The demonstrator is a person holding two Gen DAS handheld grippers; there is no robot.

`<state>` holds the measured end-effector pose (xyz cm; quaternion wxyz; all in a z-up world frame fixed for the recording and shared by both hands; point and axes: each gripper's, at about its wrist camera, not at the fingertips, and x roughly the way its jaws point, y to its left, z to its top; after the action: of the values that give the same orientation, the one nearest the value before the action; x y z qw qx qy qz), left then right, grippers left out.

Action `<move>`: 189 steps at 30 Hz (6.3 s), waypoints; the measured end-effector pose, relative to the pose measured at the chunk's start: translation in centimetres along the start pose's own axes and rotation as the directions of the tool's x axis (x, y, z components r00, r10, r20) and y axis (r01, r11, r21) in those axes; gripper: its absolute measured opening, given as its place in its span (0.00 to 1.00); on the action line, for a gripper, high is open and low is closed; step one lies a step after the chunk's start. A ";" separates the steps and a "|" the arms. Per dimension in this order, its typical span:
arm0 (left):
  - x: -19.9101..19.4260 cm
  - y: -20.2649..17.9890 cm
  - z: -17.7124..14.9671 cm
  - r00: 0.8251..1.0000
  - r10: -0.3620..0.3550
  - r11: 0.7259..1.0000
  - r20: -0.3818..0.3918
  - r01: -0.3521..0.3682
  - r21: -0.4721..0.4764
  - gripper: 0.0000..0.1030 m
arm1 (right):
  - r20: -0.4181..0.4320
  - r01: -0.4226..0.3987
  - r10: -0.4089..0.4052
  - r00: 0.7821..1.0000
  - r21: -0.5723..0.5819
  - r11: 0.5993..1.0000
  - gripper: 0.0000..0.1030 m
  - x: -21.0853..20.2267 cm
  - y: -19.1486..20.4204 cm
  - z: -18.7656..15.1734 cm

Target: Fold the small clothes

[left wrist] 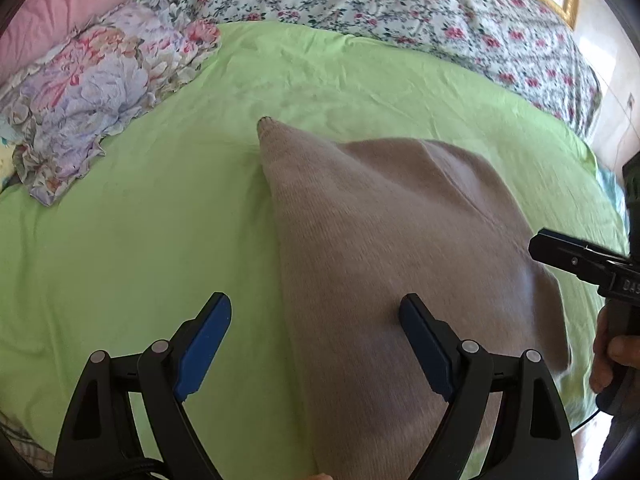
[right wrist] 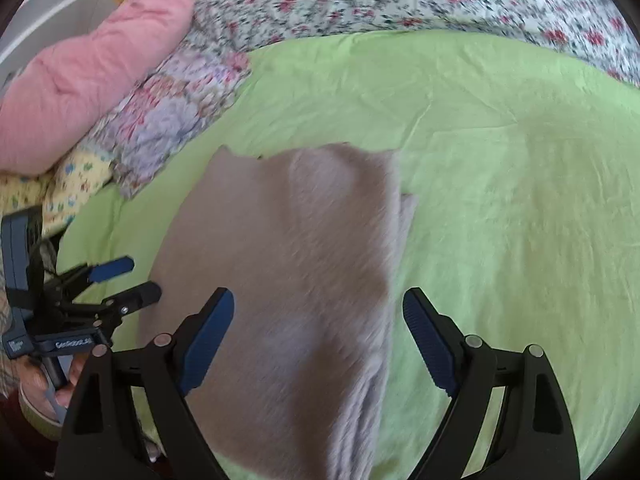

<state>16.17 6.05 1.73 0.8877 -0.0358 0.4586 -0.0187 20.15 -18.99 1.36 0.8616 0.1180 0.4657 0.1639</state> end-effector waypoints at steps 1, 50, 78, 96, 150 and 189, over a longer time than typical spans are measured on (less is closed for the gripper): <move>0.4 0.3 0.4 1.000 -0.005 1.000 -0.003 0.005 -0.015 0.85 | -0.001 -0.006 0.006 1.000 0.021 1.000 0.84 0.5 -0.6 0.3; -5.2 -1.7 -7.4 0.999 -0.045 0.998 0.012 0.045 0.049 0.92 | 0.024 -0.054 0.056 0.998 -0.055 0.997 0.85 -6.1 4.8 -8.4; -6.5 -1.6 -11.1 1.000 0.016 0.992 0.021 -0.019 0.124 0.93 | 0.005 -0.038 0.038 0.999 -0.034 0.999 0.88 -5.9 5.9 -12.0; -6.1 -1.4 -10.9 1.000 0.013 0.995 -0.004 -0.012 0.101 0.93 | -0.002 -0.042 0.042 0.999 -0.034 0.999 0.88 -5.6 6.3 -12.1; -6.8 -1.7 -10.5 1.000 0.011 0.995 0.015 -0.012 0.097 0.93 | 0.011 -0.047 0.047 0.999 -0.025 0.999 0.88 -5.6 7.1 -11.8; -5.3 -2.2 -6.5 0.998 0.058 0.990 0.024 -0.061 0.126 0.93 | 0.046 -0.044 0.048 0.998 -0.066 0.997 0.88 -5.2 7.0 -7.5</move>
<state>7.83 3.95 2.49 0.8929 0.0340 0.4484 -0.0207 9.99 -14.25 3.75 0.8719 0.1045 0.4364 0.1958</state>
